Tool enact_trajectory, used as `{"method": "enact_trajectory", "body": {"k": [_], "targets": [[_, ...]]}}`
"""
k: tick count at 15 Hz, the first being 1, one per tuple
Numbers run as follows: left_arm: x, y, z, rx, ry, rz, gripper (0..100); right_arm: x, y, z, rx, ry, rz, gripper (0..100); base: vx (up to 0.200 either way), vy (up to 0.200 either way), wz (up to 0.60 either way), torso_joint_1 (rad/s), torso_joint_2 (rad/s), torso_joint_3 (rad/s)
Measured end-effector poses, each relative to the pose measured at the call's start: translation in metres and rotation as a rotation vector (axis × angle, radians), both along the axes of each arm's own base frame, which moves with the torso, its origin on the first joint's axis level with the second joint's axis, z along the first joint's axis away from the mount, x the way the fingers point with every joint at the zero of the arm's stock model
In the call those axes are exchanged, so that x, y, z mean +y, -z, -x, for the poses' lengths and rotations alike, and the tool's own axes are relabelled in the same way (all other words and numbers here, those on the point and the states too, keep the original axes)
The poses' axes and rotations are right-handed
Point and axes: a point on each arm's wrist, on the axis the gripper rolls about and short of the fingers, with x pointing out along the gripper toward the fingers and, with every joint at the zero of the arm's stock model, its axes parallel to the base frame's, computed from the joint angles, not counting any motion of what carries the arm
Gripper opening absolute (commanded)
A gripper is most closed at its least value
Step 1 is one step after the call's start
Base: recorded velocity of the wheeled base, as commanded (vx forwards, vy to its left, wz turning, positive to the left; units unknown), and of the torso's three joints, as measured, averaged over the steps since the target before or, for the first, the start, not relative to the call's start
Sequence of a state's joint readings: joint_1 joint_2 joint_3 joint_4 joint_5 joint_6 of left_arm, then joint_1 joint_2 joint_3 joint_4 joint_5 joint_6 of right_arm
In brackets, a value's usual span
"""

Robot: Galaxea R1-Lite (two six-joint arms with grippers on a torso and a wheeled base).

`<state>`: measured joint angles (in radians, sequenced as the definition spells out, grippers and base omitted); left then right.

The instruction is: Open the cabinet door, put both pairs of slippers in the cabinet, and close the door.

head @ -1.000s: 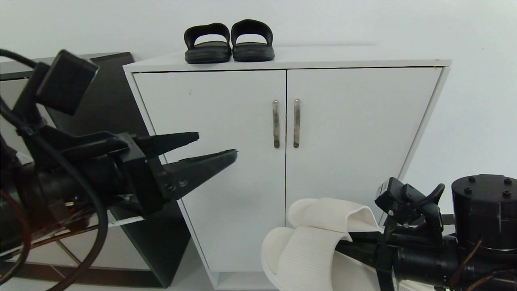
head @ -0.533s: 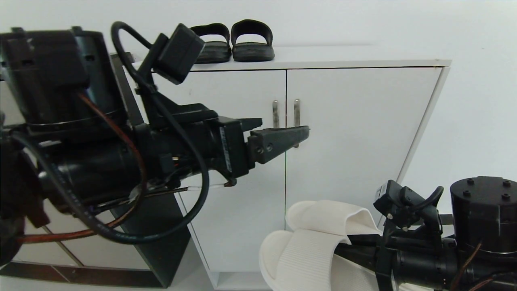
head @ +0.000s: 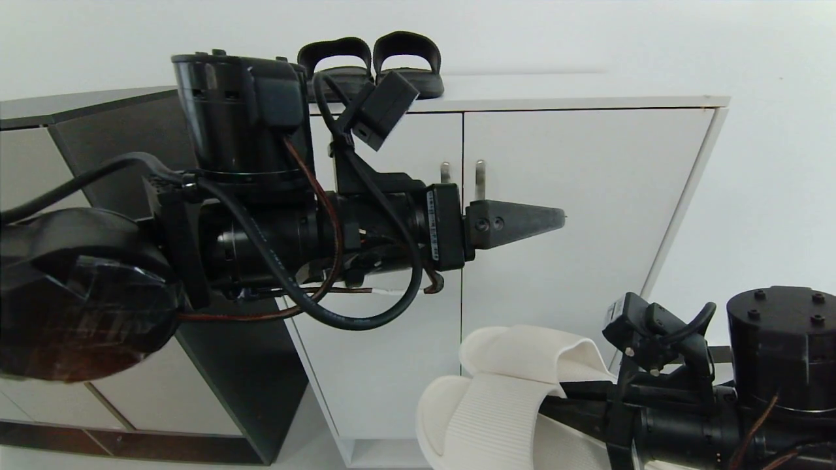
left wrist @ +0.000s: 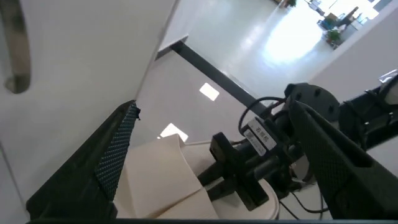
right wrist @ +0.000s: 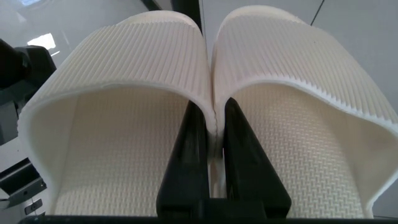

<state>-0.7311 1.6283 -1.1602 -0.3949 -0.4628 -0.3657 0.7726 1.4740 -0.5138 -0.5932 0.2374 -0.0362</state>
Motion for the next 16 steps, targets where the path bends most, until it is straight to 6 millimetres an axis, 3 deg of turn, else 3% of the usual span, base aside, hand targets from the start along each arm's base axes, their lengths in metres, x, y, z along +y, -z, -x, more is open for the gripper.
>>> {"method": "enact_trajectory", "body": {"k": [7,12,16], "targets": [[-0.013,0.005,-0.03,-0.046,-0.187,-0.043,100,0.002,0.001,-0.002,0.004,0.001,0.001,0,0.0,0.0,0.0,0.0,0.0,0.0],[-0.01,0.008,-0.055,-0.066,-0.293,-0.076,100,0.003,0.003,-0.003,0.004,0.001,0.002,0,0.0,0.0,0.0,0.0,0.0,0.0],[-0.017,0.009,-0.067,-0.069,-0.303,-0.073,100,0.004,0.005,-0.004,0.008,0.0,0.007,0,0.0,0.0,0.0,0.0,0.0,0.0]]}}
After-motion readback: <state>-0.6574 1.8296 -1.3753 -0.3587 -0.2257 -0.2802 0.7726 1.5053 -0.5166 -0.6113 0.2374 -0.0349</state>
